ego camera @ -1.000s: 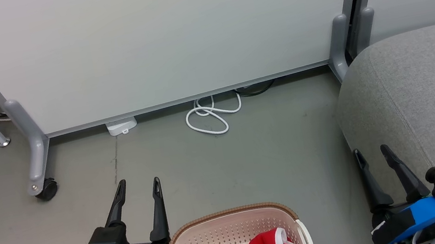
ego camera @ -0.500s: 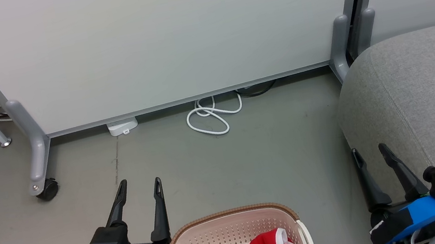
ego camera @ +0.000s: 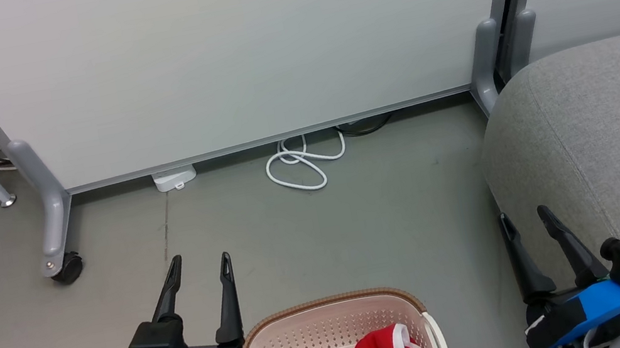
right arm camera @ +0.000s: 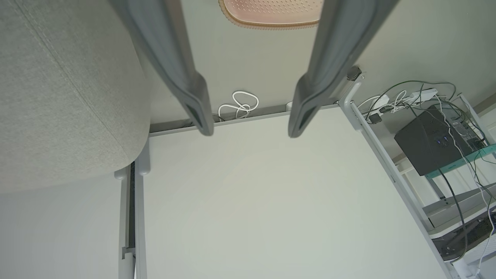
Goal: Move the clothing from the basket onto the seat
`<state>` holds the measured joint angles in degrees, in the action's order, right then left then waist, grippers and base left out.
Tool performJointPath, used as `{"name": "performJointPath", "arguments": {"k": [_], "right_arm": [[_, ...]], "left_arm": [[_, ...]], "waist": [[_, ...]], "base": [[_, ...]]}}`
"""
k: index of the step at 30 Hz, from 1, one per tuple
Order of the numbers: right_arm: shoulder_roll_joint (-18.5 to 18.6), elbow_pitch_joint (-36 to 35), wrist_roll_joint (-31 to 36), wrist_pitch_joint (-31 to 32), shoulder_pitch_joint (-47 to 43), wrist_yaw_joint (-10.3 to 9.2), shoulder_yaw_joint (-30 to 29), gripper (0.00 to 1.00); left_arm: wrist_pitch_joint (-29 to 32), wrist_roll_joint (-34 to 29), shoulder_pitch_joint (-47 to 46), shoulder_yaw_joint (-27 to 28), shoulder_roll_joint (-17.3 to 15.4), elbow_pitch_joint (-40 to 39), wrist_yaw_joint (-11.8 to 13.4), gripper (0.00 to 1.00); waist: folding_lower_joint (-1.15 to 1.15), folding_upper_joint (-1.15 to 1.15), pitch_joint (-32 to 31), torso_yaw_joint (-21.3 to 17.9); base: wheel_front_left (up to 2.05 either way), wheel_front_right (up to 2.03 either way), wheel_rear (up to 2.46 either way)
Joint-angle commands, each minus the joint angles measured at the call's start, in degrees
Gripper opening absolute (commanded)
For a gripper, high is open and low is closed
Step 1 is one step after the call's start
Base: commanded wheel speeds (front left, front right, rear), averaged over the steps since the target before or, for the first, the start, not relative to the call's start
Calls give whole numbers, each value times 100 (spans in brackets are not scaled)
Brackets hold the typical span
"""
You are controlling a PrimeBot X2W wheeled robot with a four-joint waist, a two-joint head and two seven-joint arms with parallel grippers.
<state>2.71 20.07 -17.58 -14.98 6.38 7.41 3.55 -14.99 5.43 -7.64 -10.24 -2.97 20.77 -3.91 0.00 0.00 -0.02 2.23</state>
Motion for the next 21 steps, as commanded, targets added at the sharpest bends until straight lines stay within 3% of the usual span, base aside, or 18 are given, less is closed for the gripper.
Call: {"name": "performJointPath", "arguments": {"k": [1, 12, 21], "right_arm": [[31, 10, 8, -32, 63, 15, 19, 100], [29, -239, 104, -27, 264, 14, 248, 100], [28, -769, 127, -27, 734, 9, 674, 100]], "left_arm": [[-30, -54, -99, -25, 6, 19, -22, 100], [-25, -237, -417, -413, -45, 471, -222, 100], [-24, -335, -1323, -987, -197, 1439, -349, 100]], "waist": [[0, 0, 13, -18], [0, 0, 454, -523], [0, 0, 1616, -1201]], "base": [[0, 0, 0], [0, 0, 0], [0, 0, 0]]}}
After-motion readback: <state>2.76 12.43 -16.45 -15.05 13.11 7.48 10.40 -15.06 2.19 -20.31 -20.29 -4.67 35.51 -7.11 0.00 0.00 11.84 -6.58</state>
